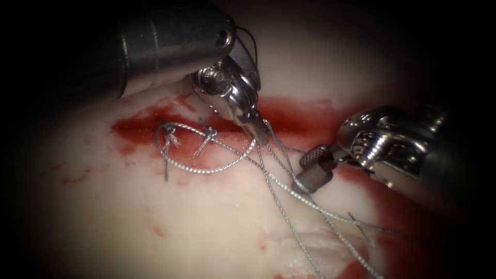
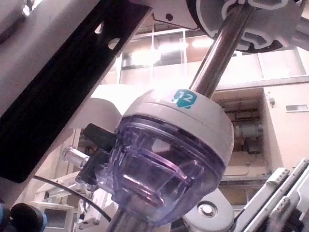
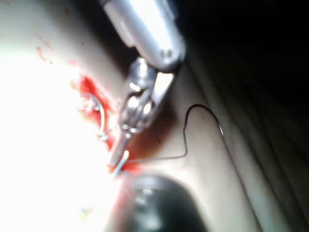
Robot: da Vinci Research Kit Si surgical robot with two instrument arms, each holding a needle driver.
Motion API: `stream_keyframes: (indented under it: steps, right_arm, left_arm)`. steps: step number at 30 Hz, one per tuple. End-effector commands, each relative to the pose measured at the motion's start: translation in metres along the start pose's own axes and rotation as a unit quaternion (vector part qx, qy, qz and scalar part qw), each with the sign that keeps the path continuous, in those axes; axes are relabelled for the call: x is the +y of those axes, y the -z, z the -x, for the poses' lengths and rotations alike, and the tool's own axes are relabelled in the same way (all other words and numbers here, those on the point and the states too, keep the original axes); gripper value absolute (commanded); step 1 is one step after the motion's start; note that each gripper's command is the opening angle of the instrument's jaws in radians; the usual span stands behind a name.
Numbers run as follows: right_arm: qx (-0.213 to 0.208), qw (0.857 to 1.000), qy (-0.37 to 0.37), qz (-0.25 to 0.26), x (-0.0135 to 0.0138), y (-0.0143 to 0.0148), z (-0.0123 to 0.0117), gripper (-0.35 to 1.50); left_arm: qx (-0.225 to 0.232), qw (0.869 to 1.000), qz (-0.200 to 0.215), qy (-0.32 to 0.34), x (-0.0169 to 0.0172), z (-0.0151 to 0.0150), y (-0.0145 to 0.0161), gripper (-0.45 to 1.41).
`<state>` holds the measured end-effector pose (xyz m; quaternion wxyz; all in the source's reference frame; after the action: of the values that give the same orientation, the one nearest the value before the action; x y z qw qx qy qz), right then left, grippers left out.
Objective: Wound Closure
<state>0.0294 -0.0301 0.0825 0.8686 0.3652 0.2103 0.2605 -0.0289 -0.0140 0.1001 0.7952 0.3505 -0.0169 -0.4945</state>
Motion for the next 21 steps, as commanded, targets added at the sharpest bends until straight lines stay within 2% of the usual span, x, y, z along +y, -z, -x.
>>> stream_keyframes:
  steps: [1,7,12,13,14,15,21]
  right_arm:
    - [-0.001,1.0,0.007,0.0,0.0004,-0.0005,-0.001,0.24]
    - [-0.015,1.0,-0.018,-0.011,0.0,-0.0011,-0.0005,0.21]
    - [-0.03,0.999,-0.028,0.001,-0.0002,-0.0012,-0.0004,0.19]
    - [-0.034,0.999,-0.028,0.005,-0.0002,-0.0012,-0.0004,0.15]
    - [-0.038,0.999,-0.029,0.008,-0.0002,-0.0012,-0.0003,0.02]
    - [-0.041,0.999,-0.028,0.007,-0.0002,-0.0012,-0.0003,-0.35]
    - [-0.046,0.998,-0.034,0.007,-0.0001,-0.0012,-0.0007,-0.35]
  left_arm:
    - [-0.004,1.0,0.0,-0.001,-0.0004,0.0011,0.001,-0.45]
    - [-0.001,1.0,0.003,-0.001,-0.0004,0.001,0.0011,-0.45]
    - [0.002,1.0,0.008,0.0,-0.0004,0.0009,0.001,-0.45]
    - [0.002,1.0,0.008,0.0,-0.0005,0.0009,0.001,-0.45]
    - [0.002,1.0,0.008,0.0,-0.0005,0.0009,0.001,-0.45]
    - [0.003,1.0,0.009,0.0,-0.0005,0.0009,0.001,-0.45]
    - [0.008,1.0,0.017,-0.003,-0.0004,0.0003,0.0007,-0.45]
